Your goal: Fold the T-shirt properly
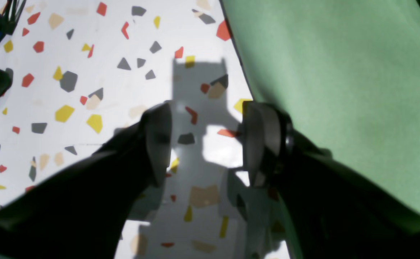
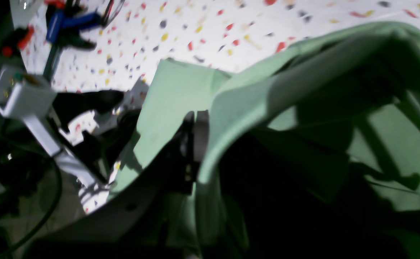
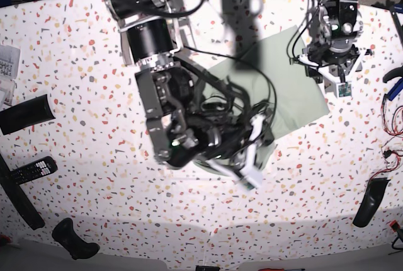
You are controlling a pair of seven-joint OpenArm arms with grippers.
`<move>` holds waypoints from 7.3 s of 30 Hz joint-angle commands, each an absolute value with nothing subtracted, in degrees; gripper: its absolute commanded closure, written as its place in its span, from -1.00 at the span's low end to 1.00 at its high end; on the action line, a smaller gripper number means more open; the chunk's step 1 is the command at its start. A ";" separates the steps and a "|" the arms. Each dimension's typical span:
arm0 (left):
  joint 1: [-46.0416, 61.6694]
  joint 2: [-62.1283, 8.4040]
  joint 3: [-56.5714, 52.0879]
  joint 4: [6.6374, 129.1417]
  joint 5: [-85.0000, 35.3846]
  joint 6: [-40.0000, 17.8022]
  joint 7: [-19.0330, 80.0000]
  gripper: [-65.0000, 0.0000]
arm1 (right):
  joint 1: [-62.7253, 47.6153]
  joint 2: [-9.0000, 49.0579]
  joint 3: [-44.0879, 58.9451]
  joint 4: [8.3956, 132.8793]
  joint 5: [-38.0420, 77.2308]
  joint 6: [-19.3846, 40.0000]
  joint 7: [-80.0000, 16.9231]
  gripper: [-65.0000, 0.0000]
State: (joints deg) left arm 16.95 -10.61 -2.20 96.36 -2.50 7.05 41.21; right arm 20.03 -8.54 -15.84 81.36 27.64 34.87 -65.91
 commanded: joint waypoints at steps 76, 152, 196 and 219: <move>11.42 -16.38 -31.83 103.61 -20.10 -7.18 53.63 0.05 | 15.03 -9.00 -31.09 82.26 49.71 39.99 -60.47 1.00; 29.50 -9.21 -31.33 117.10 -46.41 -24.03 50.52 0.06 | 3.33 -3.18 -14.66 94.17 25.82 40.00 -56.69 0.54; 20.53 -20.05 -20.49 102.08 -19.77 -20.14 42.04 0.06 | 11.44 4.25 -20.12 78.89 30.15 40.00 -55.33 0.54; 8.45 -20.53 -20.47 91.13 -13.52 -20.16 37.87 0.06 | 9.39 8.75 -20.12 78.89 21.15 40.00 -58.04 0.54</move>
